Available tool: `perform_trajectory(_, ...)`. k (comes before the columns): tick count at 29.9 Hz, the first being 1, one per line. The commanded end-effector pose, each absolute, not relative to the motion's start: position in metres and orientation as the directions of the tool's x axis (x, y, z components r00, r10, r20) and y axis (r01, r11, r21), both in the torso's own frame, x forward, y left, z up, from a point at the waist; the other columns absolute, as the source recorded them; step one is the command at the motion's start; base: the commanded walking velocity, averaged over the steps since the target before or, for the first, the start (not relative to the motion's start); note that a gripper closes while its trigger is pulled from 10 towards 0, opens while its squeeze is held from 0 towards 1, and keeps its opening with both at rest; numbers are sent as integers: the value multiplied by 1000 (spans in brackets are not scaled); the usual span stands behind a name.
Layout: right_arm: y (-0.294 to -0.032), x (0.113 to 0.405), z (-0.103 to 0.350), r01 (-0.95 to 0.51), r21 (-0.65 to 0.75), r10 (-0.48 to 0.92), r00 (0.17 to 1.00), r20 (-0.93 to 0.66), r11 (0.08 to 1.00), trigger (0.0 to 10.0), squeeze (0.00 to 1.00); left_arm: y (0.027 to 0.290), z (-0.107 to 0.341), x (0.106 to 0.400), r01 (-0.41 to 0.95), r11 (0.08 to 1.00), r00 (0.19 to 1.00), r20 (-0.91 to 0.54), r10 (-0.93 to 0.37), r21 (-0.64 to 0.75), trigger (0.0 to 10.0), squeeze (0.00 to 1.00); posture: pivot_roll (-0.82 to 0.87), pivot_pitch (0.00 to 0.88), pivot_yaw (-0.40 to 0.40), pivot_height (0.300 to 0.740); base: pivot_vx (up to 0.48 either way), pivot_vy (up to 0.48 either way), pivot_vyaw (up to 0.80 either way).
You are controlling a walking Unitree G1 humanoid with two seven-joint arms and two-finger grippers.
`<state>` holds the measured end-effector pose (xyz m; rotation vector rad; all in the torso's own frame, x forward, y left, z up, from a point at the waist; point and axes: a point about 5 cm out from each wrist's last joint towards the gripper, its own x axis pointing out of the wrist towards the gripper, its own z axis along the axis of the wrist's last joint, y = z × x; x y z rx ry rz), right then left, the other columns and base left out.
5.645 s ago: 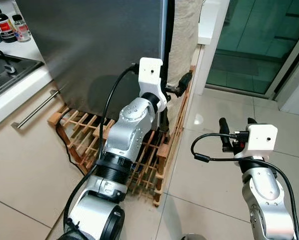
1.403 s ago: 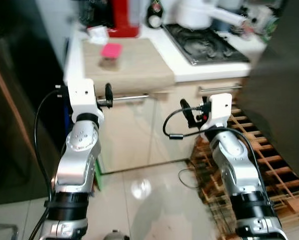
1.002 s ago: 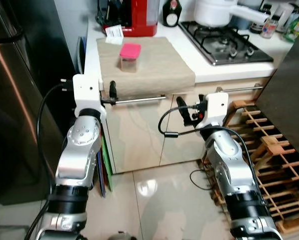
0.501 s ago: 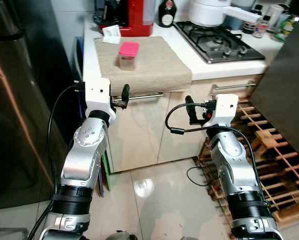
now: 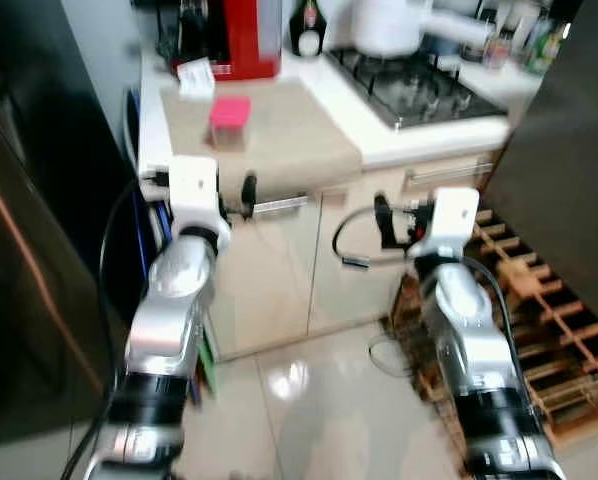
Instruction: Restocking fridge
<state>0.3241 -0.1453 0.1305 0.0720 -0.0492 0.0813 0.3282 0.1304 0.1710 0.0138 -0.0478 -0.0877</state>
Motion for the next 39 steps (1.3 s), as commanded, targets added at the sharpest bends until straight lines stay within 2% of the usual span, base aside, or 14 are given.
perform_trajectory(1,-142,326,134,-86,67,82,994,67,994,10000,0,134,175,331,77,997,995,62,-78,19,10000,0,-79,0,3,740,480,0,0)
perform_trajectory(6,-140,325,139,-92,52,86,992,97,994,10000,0,132,182,329,84,996,990,107,-87,31,10000,0,-78,0,3,740,480,0,0)
perform_trajectory(14,-142,322,189,-64,20,54,943,329,998,10000,0,129,226,321,80,995,935,342,-93,50,10000,0,-77,0,2,740,480,0,0)
perform_trajectory(18,-141,320,210,-67,24,52,917,396,997,10000,0,126,247,320,81,996,911,407,-61,-31,10000,0,-77,0,0,740,240,0,0)
perform_trajectory(21,-139,320,210,-80,19,66,917,394,997,10000,0,124,247,322,77,997,917,394,-60,-27,10000,0,-81,0,-3,740,0,0,0)
perform_trajectory(25,-137,321,199,-90,38,72,937,342,995,10000,0,115,228,327,105,994,951,288,-110,35,10000,0,-80,0,-3,740,0,0,0)
perform_trajectory(29,-135,320,194,-96,60,73,950,304,994,10000,0,108,211,340,154,988,976,157,-149,-18,10000,0,-75,0,-6,740,0,0,0)
perform_trajectory(34,-136,318,192,-92,62,70,954,293,994,10000,0,101,218,354,171,981,979,127,-159,-93,10000,0,-86,0,1,740,0,0,0)
perform_trajectory(39,-137,317,188,-81,65,60,959,278,995,10000,0,93,217,359,144,987,987,88,-138,-68,10000,0,-95,4,8,740,0,0,0)
